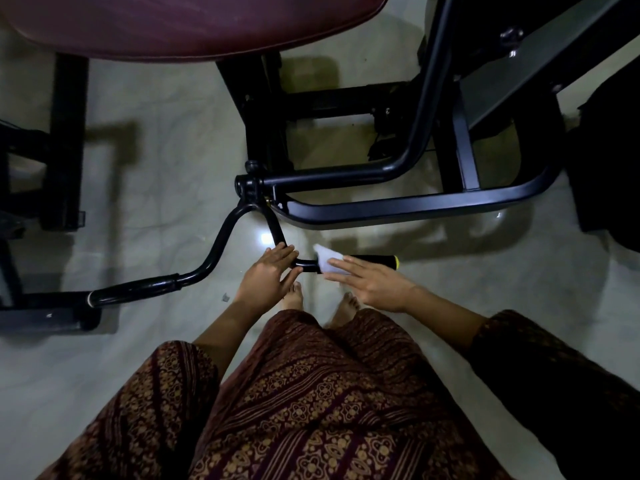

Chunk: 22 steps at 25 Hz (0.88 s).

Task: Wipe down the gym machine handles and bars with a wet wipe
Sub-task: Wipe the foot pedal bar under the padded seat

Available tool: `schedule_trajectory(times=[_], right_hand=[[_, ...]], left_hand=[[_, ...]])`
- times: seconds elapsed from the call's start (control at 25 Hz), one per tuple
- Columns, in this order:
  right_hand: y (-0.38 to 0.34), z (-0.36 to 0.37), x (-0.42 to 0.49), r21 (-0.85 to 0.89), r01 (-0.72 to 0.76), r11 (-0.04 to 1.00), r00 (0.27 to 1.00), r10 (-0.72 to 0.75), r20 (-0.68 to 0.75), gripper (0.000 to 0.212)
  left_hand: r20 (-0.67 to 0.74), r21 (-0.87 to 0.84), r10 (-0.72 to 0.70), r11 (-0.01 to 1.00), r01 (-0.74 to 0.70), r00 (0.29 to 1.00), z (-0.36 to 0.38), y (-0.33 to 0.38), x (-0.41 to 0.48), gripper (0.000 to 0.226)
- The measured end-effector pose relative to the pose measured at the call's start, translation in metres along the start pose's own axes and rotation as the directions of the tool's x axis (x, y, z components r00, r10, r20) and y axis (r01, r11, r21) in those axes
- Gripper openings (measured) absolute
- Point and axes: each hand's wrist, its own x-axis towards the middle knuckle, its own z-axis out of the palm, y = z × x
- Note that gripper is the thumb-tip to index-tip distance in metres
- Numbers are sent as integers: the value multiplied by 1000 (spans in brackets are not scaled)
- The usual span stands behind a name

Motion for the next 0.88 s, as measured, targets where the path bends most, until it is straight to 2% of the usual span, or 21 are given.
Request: schedule_trajectory(times=[0.08,0.2,0.28,0.36,0.4,0.44,0.48,0.52,0.56,0.72,0.84,0.88], right_hand=[[11,-1,-38,137,-83,987,996,86,-16,45],[29,-11,-81,154,-193,969,981,193,20,60],[29,-21,-68,215,-380,900,919,394,-25,55],[14,-33,-29,248,-468,848,858,503,-103,50],[4,-35,-3,271,-458,846,859,501,-110,53],[-8,-34,20,281,-433,856,888,458,-27,58],[-22,-34,40,298,-433,851,901,415,127,60],[-31,-31,51,299,-448,842,889,385,249,58],[-31,-28,53,298,-481,825,868,401,291,54],[-6,-18,3,302,-635,711,772,573,275,41],[3,-17,-31,200,-644,738,758,582,295,58],[2,-20,-25,179,-634,752,763,571,303,56]], left_hand=[[4,-7,-5,1000,5,1000,1,1,-1,45],[-7,-24,-17,1000,17,1000,3,2,-3,50],[-19,-18,-18,1000,17,1000,4,2,-4,49],[-24,-13,-15,1000,15,1000,4,3,-4,48],[-20,-11,-15,1000,15,1000,3,4,-3,48],[-19,-9,-12,1000,12,1000,2,3,-3,47],[-16,-7,-7,1000,7,1000,1,3,-2,46],[-12,-5,-2,1000,2,1000,0,3,-2,46],[-5,-1,-1,1000,1,1000,0,3,-2,46],[9,4,-28,1000,28,1000,0,4,-3,49],[-3,1,-33,999,33,999,1,6,-4,49],[0,-2,-34,999,34,999,2,6,-4,49]])
